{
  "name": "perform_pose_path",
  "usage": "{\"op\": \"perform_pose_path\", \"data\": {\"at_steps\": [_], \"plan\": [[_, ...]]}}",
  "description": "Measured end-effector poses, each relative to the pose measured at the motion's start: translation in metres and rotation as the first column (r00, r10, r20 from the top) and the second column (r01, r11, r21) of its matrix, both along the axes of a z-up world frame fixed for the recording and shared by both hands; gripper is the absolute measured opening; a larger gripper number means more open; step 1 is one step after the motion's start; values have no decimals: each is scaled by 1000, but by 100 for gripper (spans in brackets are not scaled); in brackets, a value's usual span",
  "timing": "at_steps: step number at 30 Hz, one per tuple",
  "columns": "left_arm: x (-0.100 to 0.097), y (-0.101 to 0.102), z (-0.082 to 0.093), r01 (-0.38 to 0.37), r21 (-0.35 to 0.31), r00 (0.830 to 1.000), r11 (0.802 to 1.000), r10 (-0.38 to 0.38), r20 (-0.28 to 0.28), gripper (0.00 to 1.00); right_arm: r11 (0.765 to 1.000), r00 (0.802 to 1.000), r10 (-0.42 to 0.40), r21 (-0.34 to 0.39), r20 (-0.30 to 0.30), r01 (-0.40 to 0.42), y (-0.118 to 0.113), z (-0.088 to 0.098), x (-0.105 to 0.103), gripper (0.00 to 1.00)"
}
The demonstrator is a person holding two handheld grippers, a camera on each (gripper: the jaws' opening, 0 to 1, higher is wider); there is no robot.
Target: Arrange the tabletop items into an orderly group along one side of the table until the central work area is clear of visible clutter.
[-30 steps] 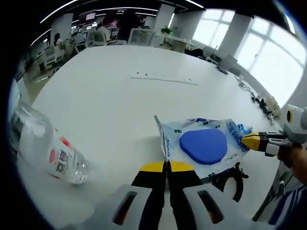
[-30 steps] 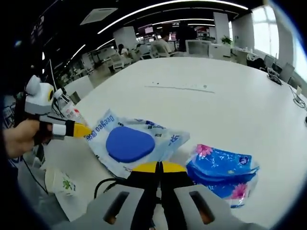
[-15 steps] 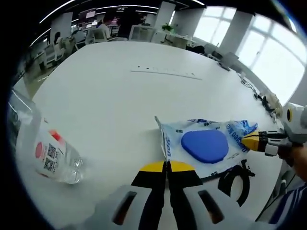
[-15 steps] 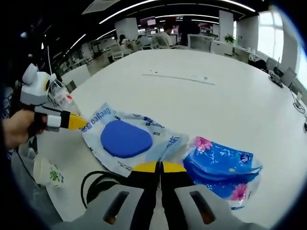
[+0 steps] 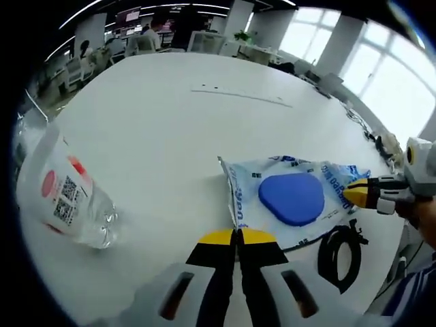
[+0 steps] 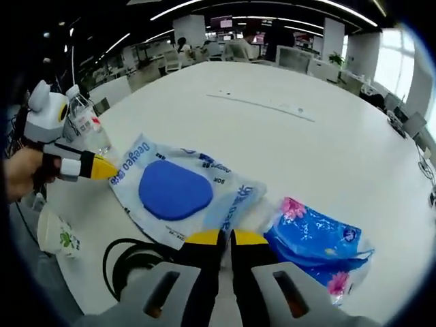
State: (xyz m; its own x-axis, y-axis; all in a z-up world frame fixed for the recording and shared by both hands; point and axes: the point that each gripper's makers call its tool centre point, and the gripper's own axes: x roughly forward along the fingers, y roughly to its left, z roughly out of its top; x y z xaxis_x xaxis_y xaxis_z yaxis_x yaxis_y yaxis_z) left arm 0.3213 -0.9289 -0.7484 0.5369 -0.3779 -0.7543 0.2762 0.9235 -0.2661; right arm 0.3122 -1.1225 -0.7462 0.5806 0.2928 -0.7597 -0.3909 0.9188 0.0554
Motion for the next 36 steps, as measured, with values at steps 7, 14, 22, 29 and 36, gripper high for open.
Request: {"op": "perform_pose_path", "data": {"at_steps": [7, 14, 22, 29, 36], "plan": [[0, 1, 0, -13, -17, 1000, 1000, 13, -11, 3, 1000, 1000, 0, -5, -3, 0, 0, 0, -3, 10], [-2, 4, 3, 9, 12, 1000, 1000, -9, 4, 15, 1000, 997, 6, 19, 78, -8, 4, 17, 1, 26], [-7, 12, 19, 0, 2, 999, 1000, -1, 38, 27, 998, 992, 19, 60, 127, -27, 10, 35, -4, 34], [-13, 14, 38, 25, -36, 996, 999, -22, 82, 36, 996, 990, 23, 81, 138, -35, 11, 40, -16, 38], [-20, 22, 63, 45, -129, 989, 991, -26, 147, 53, 990, 980, 66, 107, 186, -87, 17, 53, -24, 43]]}}
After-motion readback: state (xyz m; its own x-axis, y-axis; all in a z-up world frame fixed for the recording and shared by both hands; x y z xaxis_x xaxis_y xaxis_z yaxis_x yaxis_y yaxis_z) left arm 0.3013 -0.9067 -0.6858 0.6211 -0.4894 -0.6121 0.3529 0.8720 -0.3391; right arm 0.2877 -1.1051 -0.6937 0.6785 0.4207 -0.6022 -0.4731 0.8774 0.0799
